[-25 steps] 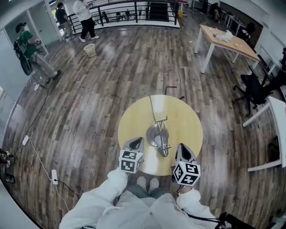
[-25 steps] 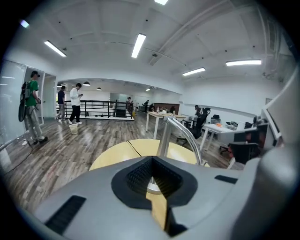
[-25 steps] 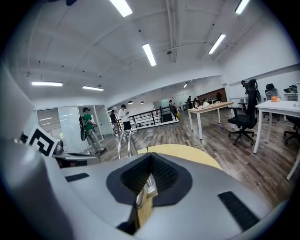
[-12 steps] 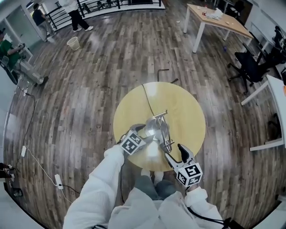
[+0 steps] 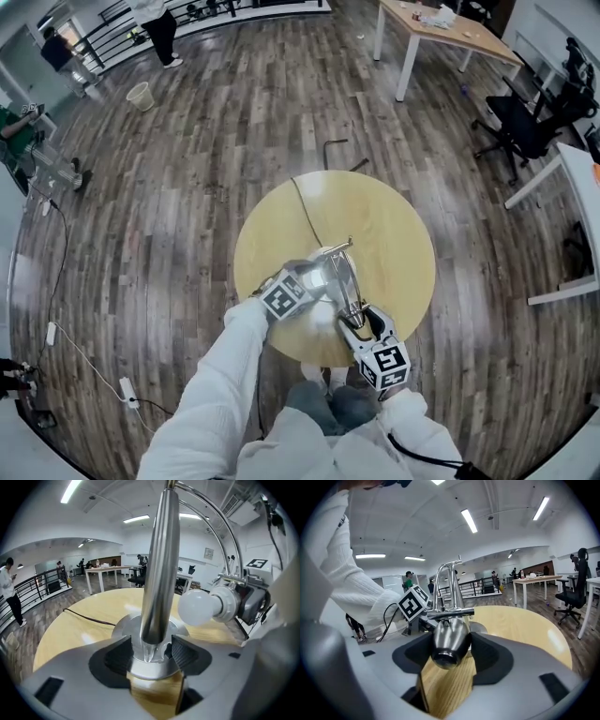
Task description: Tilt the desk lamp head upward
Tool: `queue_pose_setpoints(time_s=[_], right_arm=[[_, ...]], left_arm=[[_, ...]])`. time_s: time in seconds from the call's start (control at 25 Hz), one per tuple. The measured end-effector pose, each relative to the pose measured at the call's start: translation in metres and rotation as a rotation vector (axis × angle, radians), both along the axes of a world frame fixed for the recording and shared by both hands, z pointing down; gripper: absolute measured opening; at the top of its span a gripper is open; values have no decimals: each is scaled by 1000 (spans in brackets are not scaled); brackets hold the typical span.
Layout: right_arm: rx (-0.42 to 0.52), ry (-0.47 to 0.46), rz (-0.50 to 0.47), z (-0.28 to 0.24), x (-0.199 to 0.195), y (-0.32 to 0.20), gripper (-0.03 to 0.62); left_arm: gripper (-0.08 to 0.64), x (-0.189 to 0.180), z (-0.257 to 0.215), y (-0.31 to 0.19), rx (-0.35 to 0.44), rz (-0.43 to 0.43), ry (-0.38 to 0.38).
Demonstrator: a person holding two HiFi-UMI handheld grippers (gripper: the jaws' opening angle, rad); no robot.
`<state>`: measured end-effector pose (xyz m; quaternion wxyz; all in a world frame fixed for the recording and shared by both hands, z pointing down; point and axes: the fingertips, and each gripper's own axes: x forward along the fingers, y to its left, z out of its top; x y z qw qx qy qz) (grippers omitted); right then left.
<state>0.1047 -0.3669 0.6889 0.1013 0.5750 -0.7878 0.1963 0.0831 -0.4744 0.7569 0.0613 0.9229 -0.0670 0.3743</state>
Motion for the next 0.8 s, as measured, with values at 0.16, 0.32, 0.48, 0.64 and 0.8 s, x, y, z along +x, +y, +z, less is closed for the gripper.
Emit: queue_pose_setpoints(time_s=[0.16,0.32,0.48,0.64,0.8], right_arm=[[-12,3,15,2,-1,0,267],[-45,17,35,-7,1,6,262],[-71,26,47,-23,2,18,261],[-93,15,54,-47,4,37,261],[-131,21,71,-78,3,48,261]], left_arm=[[268,0,1,3,-43,-2,3],[268,0,-1,2,-41,7,-29],[270,0,-2,0,-23,25,-55],[270,-3,2,1,-12,31,-88],[270,-9,4,3,-24,35,-118]])
